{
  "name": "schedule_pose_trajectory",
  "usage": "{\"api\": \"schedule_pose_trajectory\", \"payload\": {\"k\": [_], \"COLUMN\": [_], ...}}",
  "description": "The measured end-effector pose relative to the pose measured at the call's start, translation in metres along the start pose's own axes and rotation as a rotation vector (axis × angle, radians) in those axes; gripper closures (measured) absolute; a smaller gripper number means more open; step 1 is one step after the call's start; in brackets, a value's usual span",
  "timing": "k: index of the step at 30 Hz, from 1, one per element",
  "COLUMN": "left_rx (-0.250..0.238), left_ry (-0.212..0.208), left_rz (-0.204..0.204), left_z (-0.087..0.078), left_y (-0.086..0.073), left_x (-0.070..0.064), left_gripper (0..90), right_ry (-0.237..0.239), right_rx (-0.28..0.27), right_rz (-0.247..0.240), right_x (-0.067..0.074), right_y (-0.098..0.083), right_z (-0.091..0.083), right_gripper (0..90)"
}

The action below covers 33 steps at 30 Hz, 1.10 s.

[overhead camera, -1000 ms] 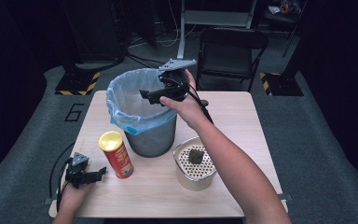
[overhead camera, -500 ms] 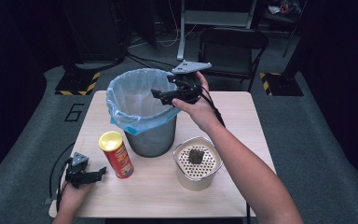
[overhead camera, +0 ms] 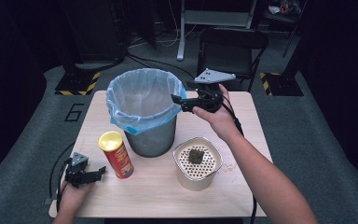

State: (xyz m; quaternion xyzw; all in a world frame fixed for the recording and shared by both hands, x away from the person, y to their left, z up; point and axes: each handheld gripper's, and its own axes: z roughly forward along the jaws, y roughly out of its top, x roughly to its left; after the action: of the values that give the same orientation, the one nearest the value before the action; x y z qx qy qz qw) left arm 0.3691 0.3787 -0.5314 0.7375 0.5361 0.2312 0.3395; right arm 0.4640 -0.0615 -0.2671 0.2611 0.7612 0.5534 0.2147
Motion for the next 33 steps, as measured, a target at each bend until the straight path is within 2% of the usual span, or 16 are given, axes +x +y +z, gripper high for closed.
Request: {"api": "schedule_pose_trajectory", "payload": {"k": [3,5,7,11,12,14,17,20,21,24,28,33], "left_rx": [-0.002,0.009,-0.007,-0.003,-0.003,0.005,-0.022,-0.054,-0.065,-0.056,-0.054,-0.049], "left_ry": [0.000,-0.005,0.002,0.001,0.009,0.000,-0.004,-0.026,-0.031,-0.029,-0.042,-0.081], "left_rz": [0.004,0.003,0.005,-0.016,-0.008,-0.027,-0.029,-0.049,-0.034,0.010,0.023,0.033], "left_z": [0.000,-0.002,-0.001,-0.002,-0.002,-0.004,-0.011,-0.021,-0.026,-0.030,-0.035,-0.044], "left_y": [0.000,0.000,0.000,0.000,0.000,0.000,0.004,0.007,0.010,0.014,0.018,0.024], "left_x": [0.000,0.001,0.001,0.001,0.002,0.001,0.000,-0.004,-0.008,-0.014,-0.021,-0.027], "left_gripper": [14.9,15.3,15.6,16.0,16.0,15.3,14.5,13.4,13.0,12.2,11.9,12.1], "right_ry": [-0.001,-0.003,-0.013,-0.024,-0.032,-0.041,-0.044,-0.050,-0.051,-0.060,-0.071,-0.077], "right_rx": [-0.007,-0.010,-0.008,-0.008,-0.002,0.003,0.008,0.018,0.020,0.034,0.036,0.042], "right_rz": [0.007,-0.008,-0.019,-0.025,-0.029,-0.034,-0.024,-0.002,0.004,0.021,0.026,0.025], "right_x": [-0.003,-0.006,-0.006,-0.007,-0.006,-0.007,-0.007,-0.012,-0.013,-0.016,-0.019,-0.021], "right_y": [-0.004,-0.011,-0.017,-0.031,-0.034,-0.041,-0.049,-0.064,-0.067,-0.074,-0.077,-0.080], "right_z": [-0.006,-0.013,-0.019,-0.027,-0.029,-0.031,-0.033,-0.036,-0.036,-0.038,-0.043,-0.048], "right_gripper": [24.2,24.3,24.5,25.5,25.5,25.5,25.5,25.5,25.5,25.5,25.5,25.5]}}
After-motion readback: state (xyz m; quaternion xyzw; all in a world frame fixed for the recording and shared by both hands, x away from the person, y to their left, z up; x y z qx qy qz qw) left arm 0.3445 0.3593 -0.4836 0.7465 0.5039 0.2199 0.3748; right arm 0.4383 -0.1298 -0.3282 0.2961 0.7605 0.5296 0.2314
